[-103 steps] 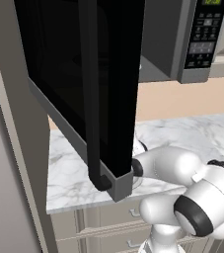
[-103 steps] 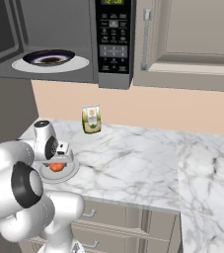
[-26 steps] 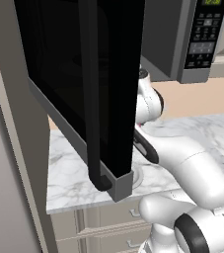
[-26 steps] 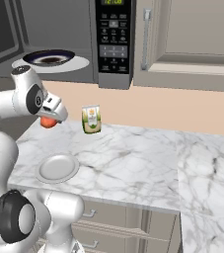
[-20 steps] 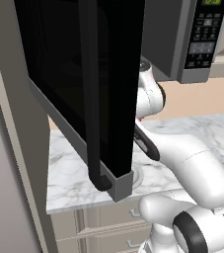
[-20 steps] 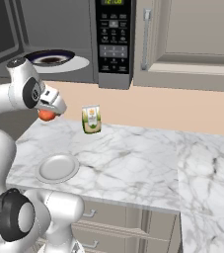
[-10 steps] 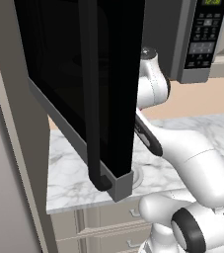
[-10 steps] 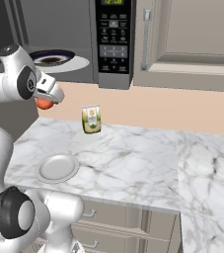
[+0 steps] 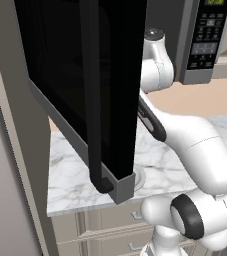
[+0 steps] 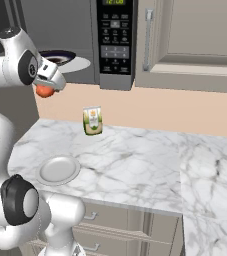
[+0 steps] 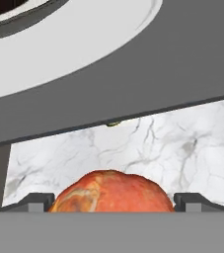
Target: Pick the squash from the counter and place it in the microwave. Then turn on the microwave.
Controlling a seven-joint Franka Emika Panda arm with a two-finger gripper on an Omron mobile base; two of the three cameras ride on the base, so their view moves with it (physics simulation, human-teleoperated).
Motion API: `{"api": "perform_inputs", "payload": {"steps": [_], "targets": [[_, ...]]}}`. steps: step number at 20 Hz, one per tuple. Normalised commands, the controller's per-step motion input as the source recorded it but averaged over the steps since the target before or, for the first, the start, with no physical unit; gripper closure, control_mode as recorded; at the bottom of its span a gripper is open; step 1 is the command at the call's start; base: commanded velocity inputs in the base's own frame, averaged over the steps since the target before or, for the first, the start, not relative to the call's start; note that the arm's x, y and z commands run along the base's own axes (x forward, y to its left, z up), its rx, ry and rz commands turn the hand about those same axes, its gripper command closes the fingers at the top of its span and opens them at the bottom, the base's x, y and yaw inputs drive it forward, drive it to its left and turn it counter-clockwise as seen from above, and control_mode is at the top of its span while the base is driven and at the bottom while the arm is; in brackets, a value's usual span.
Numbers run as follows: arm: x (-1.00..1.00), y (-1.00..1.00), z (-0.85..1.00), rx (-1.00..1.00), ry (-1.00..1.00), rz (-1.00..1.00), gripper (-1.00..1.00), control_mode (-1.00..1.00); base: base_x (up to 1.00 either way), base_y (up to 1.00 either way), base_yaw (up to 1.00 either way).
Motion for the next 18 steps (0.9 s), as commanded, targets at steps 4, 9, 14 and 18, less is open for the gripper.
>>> {"api": "perform_inputs", "payload": {"steps": [4,9,14,18], "targets": [[0.15,0.00,0.32,0.00,-0.04,0.05,1.00,-1.00,0.00,0.00,0.00],[0.15,0.00,0.36,0.00,-0.06,0.05,1.00,-1.00,0.00,0.00,0.00],[0.18,0.00,0.33,0.00,-0.08,0.06,1.00,-1.00,0.00,0.00,0.00],[0.19,0.00,0.27,0.00,-0.09,0.07,1.00,-1.00,0.00,0.00,0.00]]}}
